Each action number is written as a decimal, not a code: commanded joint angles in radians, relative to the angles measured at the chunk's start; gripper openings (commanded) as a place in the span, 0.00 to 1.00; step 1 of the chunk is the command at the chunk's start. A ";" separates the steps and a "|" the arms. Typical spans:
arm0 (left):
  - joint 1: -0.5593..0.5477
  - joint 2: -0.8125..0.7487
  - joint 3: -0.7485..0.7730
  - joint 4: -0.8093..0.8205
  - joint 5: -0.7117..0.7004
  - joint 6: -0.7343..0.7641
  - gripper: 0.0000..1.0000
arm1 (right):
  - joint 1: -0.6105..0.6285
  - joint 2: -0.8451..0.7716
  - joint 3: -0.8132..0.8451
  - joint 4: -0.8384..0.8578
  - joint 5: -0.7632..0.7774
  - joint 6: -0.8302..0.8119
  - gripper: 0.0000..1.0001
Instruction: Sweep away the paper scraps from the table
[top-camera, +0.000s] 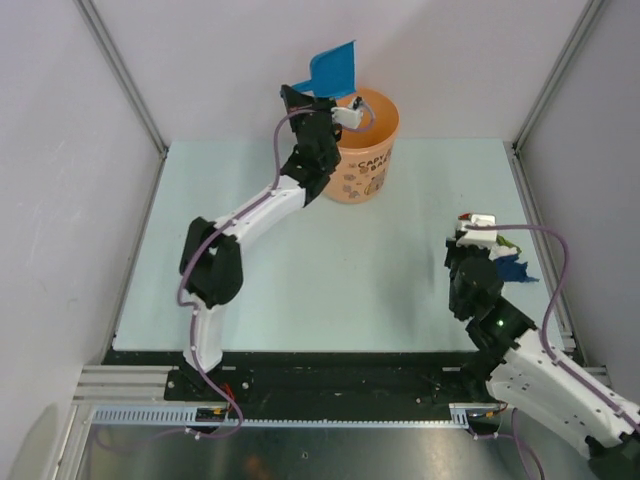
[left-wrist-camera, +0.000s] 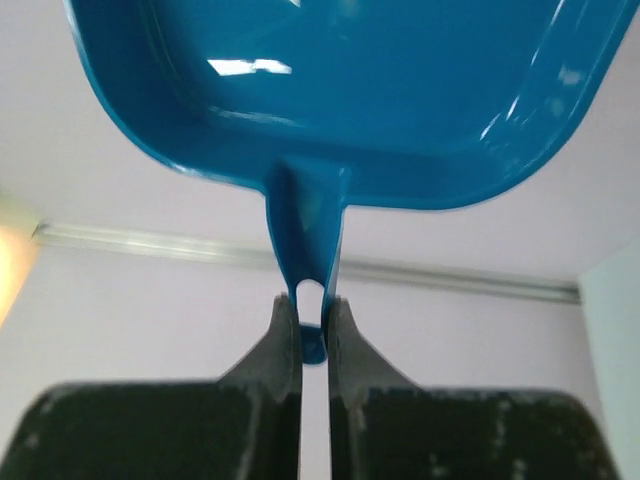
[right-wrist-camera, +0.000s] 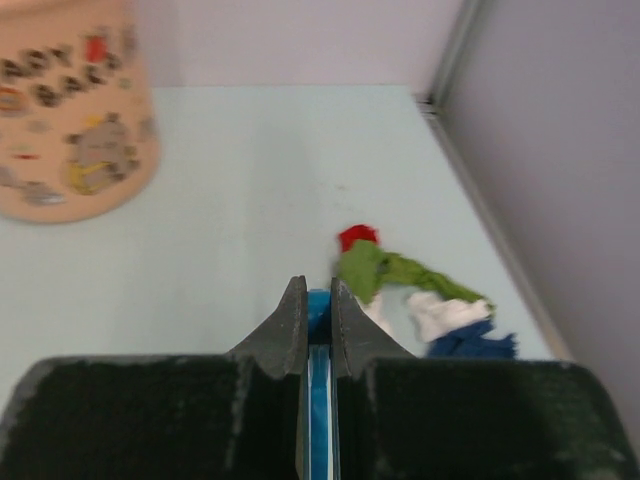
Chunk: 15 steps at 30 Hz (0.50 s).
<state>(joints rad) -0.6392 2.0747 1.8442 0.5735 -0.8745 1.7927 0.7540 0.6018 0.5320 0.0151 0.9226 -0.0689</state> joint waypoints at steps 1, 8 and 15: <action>-0.005 -0.231 0.029 -0.691 0.093 -0.658 0.00 | -0.200 0.128 -0.003 0.236 -0.190 -0.146 0.00; -0.008 -0.525 -0.292 -0.995 0.349 -1.004 0.00 | -0.450 0.323 0.059 0.194 -0.309 -0.117 0.00; -0.008 -0.659 -0.568 -1.147 0.615 -1.171 0.00 | -0.509 0.469 0.060 0.250 -0.436 -0.146 0.00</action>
<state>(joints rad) -0.6422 1.4181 1.3876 -0.4187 -0.4580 0.7902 0.2695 1.0203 0.5503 0.1738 0.6121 -0.1864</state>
